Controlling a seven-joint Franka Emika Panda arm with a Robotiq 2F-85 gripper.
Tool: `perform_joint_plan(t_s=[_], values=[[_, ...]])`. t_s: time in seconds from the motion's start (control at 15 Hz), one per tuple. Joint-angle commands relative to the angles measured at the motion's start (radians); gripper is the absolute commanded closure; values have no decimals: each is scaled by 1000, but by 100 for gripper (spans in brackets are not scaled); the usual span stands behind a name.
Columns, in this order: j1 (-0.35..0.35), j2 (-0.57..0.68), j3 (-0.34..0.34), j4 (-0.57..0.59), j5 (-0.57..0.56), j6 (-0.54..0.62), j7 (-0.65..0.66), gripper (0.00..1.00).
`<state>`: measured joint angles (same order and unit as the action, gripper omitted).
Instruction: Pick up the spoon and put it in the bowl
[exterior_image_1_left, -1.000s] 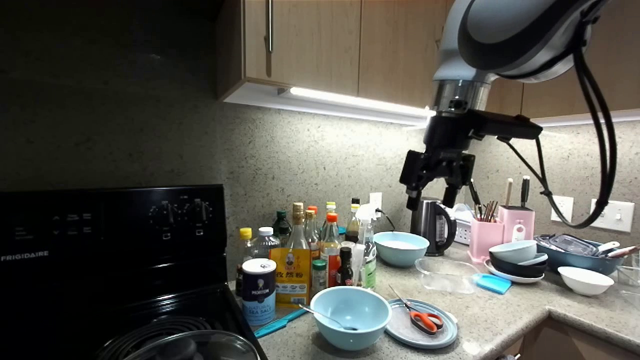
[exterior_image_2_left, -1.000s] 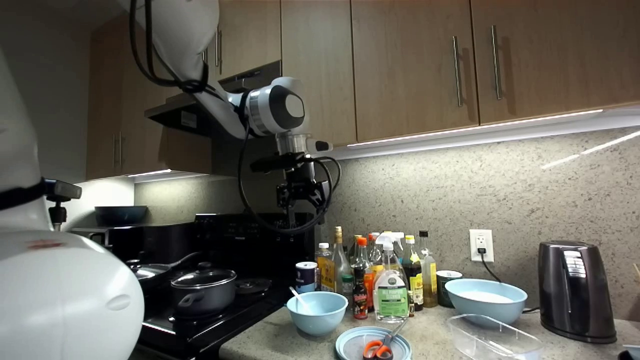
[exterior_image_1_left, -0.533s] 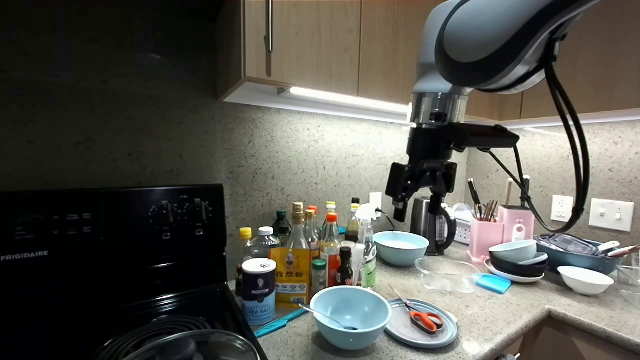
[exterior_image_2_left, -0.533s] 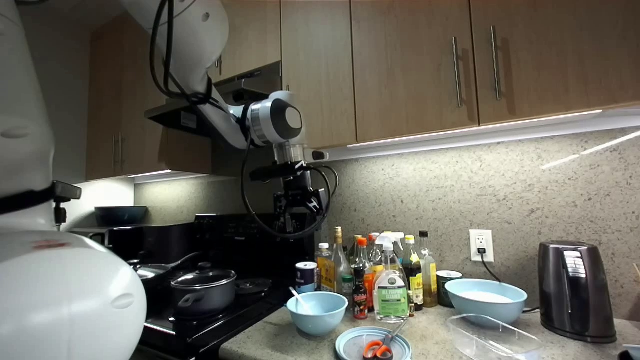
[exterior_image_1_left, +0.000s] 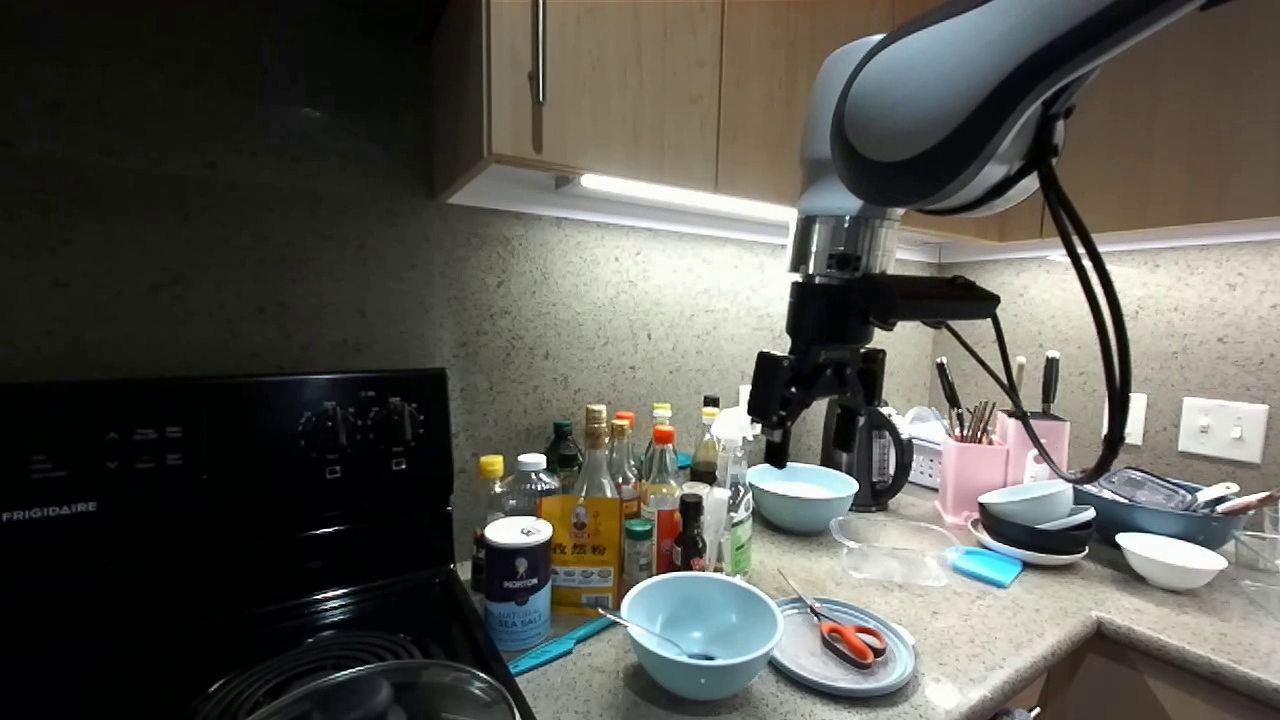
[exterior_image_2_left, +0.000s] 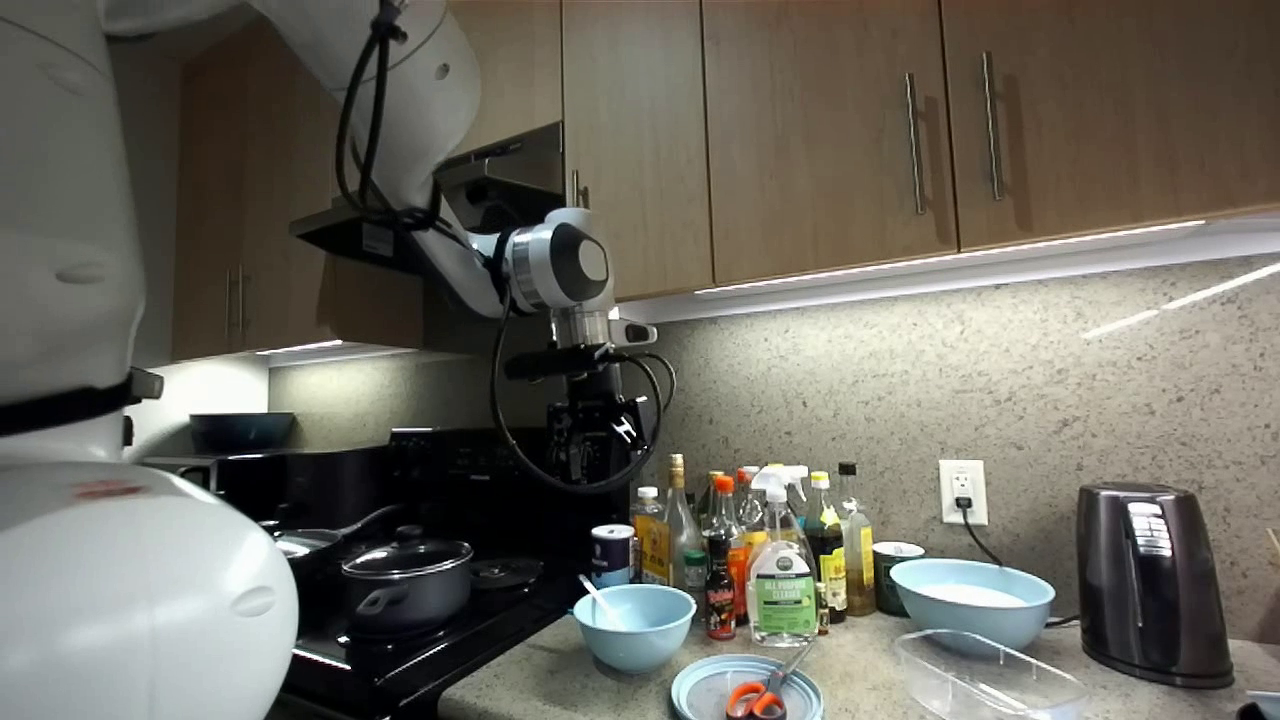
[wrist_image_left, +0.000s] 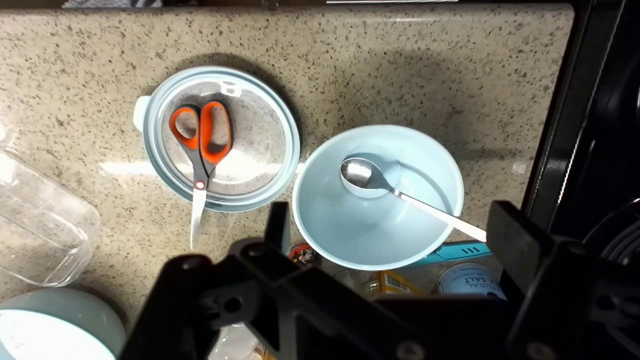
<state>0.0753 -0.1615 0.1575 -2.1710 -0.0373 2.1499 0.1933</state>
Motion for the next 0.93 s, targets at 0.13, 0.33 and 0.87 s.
perform_joint_plan(t_s=[0.13,0.33,0.87], values=[[9,202,1,119,-169,73,118,0],[22,203,-19,114,-159,55,99,0],[38,344,-22,206,-169,54,83,0]])
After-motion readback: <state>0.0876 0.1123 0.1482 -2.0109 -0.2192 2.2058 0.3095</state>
